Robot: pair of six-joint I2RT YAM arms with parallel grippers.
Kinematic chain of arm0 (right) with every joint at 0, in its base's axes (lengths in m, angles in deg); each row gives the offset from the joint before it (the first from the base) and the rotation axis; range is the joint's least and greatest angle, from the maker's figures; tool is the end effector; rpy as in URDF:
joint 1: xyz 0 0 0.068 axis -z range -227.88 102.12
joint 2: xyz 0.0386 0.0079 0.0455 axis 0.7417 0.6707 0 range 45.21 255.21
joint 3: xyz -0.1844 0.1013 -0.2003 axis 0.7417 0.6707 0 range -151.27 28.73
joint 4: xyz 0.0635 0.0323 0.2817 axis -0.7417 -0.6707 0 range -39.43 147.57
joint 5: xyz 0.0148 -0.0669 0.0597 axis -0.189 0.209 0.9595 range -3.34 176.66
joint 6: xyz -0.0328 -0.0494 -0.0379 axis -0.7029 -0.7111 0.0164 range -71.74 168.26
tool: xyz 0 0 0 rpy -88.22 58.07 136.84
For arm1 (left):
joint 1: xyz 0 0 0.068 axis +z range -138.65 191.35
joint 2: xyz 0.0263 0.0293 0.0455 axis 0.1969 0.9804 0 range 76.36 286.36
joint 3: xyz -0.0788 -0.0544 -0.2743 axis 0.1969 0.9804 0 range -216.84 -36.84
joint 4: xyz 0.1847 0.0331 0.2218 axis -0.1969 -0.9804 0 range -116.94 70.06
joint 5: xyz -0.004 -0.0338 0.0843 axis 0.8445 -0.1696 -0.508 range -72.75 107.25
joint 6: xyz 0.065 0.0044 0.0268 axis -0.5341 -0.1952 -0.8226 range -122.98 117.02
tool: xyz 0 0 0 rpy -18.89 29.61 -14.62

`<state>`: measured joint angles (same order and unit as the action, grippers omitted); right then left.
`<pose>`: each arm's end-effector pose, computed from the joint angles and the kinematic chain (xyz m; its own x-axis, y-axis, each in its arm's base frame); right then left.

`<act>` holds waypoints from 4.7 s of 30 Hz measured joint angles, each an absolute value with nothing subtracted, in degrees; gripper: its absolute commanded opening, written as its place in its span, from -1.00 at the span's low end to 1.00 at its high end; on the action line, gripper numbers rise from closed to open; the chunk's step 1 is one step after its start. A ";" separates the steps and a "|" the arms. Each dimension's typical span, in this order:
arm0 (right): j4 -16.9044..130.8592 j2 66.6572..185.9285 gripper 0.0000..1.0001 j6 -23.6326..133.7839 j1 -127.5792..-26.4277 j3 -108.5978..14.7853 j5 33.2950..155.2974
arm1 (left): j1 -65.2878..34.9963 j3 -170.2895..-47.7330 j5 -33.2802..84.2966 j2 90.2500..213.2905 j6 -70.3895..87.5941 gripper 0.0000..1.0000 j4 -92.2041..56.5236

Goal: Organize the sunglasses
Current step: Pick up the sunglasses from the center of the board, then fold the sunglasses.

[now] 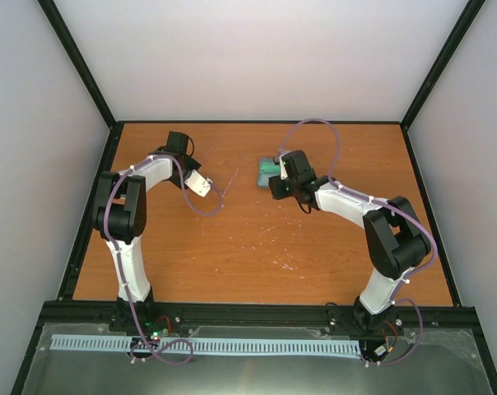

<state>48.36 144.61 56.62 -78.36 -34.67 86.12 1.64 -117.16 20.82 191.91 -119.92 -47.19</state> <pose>0.3598 0.2112 0.1850 -0.6781 -0.2304 -0.6979 -0.4072 0.9083 0.0958 0.4551 -0.0816 0.1414 0.5716 0.8048 0.1602 0.6899 -0.5770 0.4371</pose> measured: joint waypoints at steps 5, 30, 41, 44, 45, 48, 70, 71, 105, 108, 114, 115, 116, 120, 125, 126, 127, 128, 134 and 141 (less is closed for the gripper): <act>48.64 144.58 0.18 56.88 -77.37 -34.78 87.15 | 1.62 -111.30 24.84 189.57 -116.51 -0.99 -39.54; 46.87 156.91 0.21 62.30 -62.79 -45.14 143.43 | -9.90 -72.98 52.43 182.18 -99.44 -0.99 57.44; 43.75 156.32 0.20 58.83 -63.62 -45.05 155.56 | -11.76 -75.41 54.22 185.64 -99.25 -0.99 63.25; 42.50 155.45 0.21 57.60 -63.62 -45.05 157.07 | -11.85 -75.85 54.17 186.03 -99.03 -0.99 63.25; 42.26 155.10 0.21 57.32 -63.62 -45.05 157.48 | -11.85 -75.91 54.17 186.10 -98.96 -0.99 63.25; 41.37 153.92 0.21 56.10 -63.65 -45.05 159.06 | -11.85 -76.06 54.20 186.29 -98.83 -0.99 63.49; 34.22 153.37 -0.09 49.71 -67.17 -46.14 163.84 | -12.94 -78.58 55.18 188.39 -98.13 -0.99 64.19; 34.26 153.37 -0.16 49.74 -67.17 -46.16 163.84 | -12.98 -78.56 55.25 188.39 -98.11 -0.99 64.33; 31.55 154.07 -0.95 48.62 -63.03 -47.72 158.05 | -13.29 -73.68 40.80 187.65 -81.45 -0.65 65.59; 30.07 152.30 -0.94 47.16 -61.64 -47.41 151.87 | -12.61 -76.09 34.31 180.89 -72.06 -0.82 55.95; 31.31 148.02 -0.94 47.24 -60.35 -44.22 142.62 | -8.11 -99.30 35.31 179.10 -48.73 -0.85 18.60; 31.88 147.99 -0.94 47.53 -59.89 -43.70 141.81 | -6.89 -102.58 37.08 179.67 -45.52 -0.85 13.97; 32.54 148.02 -0.94 48.03 -59.56 -43.15 141.31 | -5.51 -105.72 39.46 180.15 -42.18 -0.85 9.22; 35.84 148.10 -0.94 50.96 -58.64 -41.42 141.59 | -1.77 -110.71 49.41 180.46 -32.65 -0.81 -2.62; 40.97 148.56 -0.95 54.96 -58.77 -41.38 145.88 | -2.01 -112.22 66.30 181.99 -25.48 -0.81 -12.83; 41.63 148.63 -0.95 55.46 -58.79 -41.38 146.66 | -2.30 -112.83 69.74 182.73 -24.30 -0.81 -14.29; 42.17 148.72 -0.95 55.88 -58.82 -41.40 147.45 | -2.54 -113.46 72.67 183.43 -23.18 -0.81 -15.52; 42.46 148.93 -0.95 56.10 -58.90 -41.44 148.11 | -2.82 -113.86 74.83 183.93 -22.38 -0.81 -16.30; 41.76 151.45 -0.94 55.70 -60.26 -42.30 149.44 | -4.50 -114.10 81.89 184.06 -17.13 -0.80 -16.37; 41.15 154.16 -0.94 55.64 -61.31 -42.60 149.37 | -4.92 -114.10 83.57 183.19 -12.96 -0.80 -14.36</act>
